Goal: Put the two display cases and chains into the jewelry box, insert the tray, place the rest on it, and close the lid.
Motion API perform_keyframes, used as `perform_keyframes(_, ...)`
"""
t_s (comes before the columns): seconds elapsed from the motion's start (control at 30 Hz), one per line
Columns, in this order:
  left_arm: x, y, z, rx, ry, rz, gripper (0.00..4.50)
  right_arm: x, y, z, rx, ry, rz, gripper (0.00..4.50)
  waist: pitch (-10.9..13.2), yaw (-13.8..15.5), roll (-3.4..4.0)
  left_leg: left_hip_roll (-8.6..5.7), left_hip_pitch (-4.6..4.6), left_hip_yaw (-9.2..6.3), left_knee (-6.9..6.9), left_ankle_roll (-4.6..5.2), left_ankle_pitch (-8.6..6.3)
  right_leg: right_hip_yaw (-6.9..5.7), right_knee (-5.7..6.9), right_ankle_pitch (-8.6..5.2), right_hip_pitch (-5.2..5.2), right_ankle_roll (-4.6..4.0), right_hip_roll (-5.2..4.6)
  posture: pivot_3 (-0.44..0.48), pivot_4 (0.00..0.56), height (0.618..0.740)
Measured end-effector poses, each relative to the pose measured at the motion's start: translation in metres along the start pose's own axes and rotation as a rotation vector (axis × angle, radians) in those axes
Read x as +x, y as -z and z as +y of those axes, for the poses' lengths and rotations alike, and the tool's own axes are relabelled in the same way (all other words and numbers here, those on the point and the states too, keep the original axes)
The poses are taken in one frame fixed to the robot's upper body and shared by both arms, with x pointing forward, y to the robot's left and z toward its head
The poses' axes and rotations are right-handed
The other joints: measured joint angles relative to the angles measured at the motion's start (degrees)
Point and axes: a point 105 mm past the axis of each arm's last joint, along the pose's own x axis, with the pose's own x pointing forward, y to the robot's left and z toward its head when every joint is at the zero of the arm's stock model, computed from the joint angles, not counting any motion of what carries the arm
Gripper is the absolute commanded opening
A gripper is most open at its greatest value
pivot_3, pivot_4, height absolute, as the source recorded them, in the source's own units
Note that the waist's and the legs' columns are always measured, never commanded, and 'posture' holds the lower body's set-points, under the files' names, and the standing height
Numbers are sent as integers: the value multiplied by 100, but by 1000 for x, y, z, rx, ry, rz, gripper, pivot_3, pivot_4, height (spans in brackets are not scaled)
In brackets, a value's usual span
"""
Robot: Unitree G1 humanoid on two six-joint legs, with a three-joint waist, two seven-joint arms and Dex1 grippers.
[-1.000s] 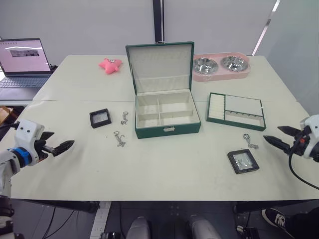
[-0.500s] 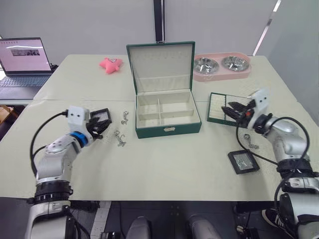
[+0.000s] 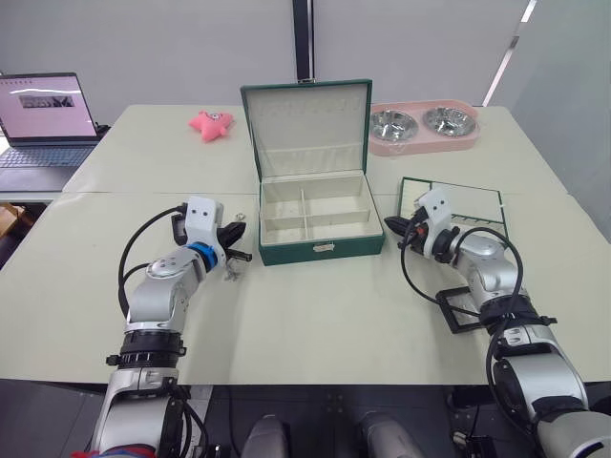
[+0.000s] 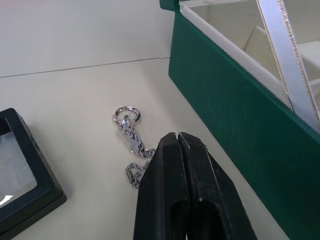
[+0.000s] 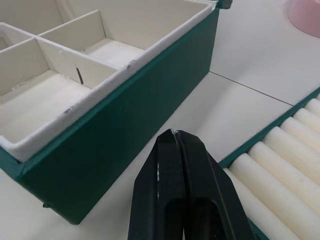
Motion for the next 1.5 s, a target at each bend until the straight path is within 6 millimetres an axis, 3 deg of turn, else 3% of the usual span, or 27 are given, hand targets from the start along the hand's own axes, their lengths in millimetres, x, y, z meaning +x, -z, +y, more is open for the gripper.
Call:
perform_keyframes(0.23, 10, 19, -16, -6, 58, 56, 0, 6, -3, 12, 1, -51, -13, 18, 0, -4, -1, 0, -1, -1, 0, -1, 0, 0, 0, 0, -1, 0, 0, 0, 150, 740)
perform_keyframes(1.0, -4, 28, -32, 25, 176, 85, 0, -27, 10, 28, 36, -127, 37, 18, -1, 24, -1, -2, 0, -5, -2, 0, 0, -2, -3, 0, 4, 0, -1, 0, 150, 740)
perform_keyframes(1.5, -7, 29, -35, 30, 183, 90, 0, -33, 12, 33, 49, -132, 46, 18, -2, 28, -1, -3, 1, -6, -2, 1, -1, -2, -5, 0, 6, 0, 0, 0, 150, 740)
